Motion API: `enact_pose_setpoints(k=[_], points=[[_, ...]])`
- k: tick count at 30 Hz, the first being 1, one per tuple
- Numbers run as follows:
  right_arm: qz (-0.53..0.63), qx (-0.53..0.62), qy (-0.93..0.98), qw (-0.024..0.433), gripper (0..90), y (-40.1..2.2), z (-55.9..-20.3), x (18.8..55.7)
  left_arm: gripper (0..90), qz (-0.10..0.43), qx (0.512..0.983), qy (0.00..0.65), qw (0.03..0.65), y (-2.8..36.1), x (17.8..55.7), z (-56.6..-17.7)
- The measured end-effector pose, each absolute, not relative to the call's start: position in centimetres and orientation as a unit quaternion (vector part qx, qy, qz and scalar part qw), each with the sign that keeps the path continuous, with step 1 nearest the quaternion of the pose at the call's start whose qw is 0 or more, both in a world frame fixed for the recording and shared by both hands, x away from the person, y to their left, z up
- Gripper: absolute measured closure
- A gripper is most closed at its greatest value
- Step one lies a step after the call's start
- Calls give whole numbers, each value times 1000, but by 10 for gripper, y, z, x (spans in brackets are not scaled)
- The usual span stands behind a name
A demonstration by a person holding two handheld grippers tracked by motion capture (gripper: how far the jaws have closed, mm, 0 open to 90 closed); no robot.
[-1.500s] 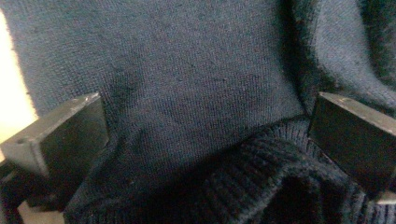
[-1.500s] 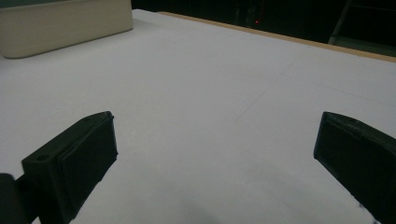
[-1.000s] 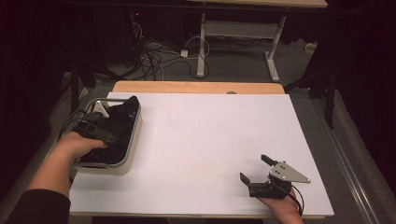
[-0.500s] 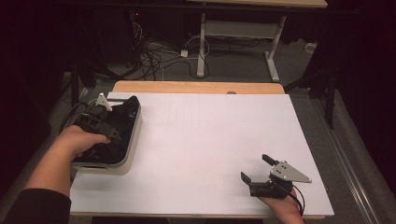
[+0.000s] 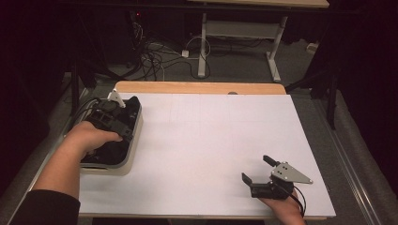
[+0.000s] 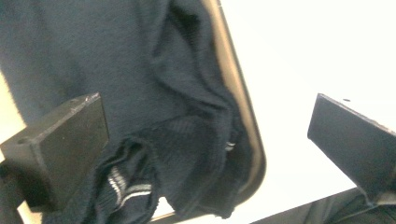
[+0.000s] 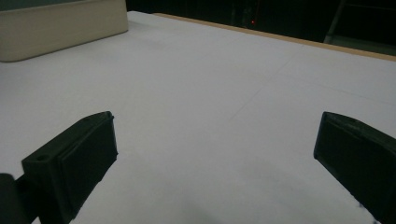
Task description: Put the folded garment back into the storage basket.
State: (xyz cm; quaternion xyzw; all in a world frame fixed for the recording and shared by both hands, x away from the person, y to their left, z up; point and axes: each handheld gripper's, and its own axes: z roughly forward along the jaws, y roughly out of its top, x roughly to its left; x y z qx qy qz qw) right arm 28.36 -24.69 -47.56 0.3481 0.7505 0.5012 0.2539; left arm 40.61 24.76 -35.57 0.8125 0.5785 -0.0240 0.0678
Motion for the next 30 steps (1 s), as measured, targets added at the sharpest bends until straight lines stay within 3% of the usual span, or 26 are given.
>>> enact_pose_setpoints(k=[14,30], points=[[499,350,752,252,0,-246,-478,284,0,-36,840,537,74,196,406,-360],[497,349,754,251,0,-246,-479,284,0,-53,860,501,84,151,408,-400]])
